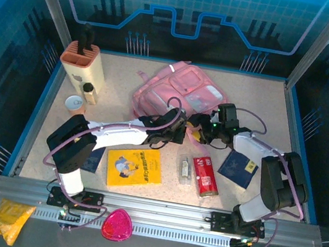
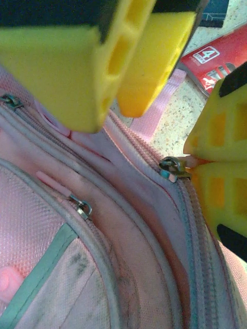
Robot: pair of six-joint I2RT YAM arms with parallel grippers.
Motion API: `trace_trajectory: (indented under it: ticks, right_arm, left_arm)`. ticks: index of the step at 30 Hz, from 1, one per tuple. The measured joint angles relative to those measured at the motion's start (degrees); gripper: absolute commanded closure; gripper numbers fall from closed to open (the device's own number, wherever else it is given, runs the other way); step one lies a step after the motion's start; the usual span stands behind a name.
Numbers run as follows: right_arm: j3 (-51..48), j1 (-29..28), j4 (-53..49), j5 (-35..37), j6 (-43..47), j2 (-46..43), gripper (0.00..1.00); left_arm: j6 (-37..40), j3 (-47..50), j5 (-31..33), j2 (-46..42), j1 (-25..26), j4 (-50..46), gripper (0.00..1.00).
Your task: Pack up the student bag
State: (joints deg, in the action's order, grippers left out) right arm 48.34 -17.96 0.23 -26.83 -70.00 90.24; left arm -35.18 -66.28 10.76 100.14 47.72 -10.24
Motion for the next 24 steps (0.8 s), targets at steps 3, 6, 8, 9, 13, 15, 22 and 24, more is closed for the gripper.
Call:
trace_trajectory:
  ticks: [3, 6, 8, 9, 13, 15, 22, 24]
  right_arm:
    - [0.3, 0.0, 1.6, 1.1, -0.3, 2.2, 0.57]
    - [0.4, 0.0, 2.3, 2.0, 0.1, 4.0, 0.68]
    - [0.5, 0.1, 2.4, 2.5, 0.7, 4.3, 0.78]
    - [0.7, 0.2, 2.2, 2.6, 1.2, 4.3, 0.81]
    - [2.8, 0.6, -0.6, 3.0, 4.2, 4.3, 0.96]
    - [3.3, 0.9, -1.5, 2.9, 5.4, 4.3, 1.00]
    - [5.7, 4.1, -6.2, 1.4, 9.6, 4.4, 1.00]
    - [7.3, 5.4, -8.0, 0.9, 11.1, 4.7, 1.00]
  left_arm:
    - [0.9, -0.1, -0.9, 0.0, 0.0, 0.0, 1.00]
    - [1.4, -0.6, -1.7, 0.0, 0.0, -0.5, 1.00]
    - [2.1, -0.9, -2.2, 0.0, 0.0, -1.0, 1.00]
    - [2.3, -1.0, -2.3, 0.0, 0.0, -1.2, 1.00]
    - [3.5, -1.2, -2.5, 0.0, 0.0, -1.5, 1.00]
    - [4.2, -1.2, -2.6, 0.0, 0.0, -1.5, 1.00]
    - [7.1, -0.8, -3.2, -0.6, -0.3, -2.3, 1.00]
    - [7.1, 0.5, -3.6, -1.9, -0.8, -2.1, 1.00]
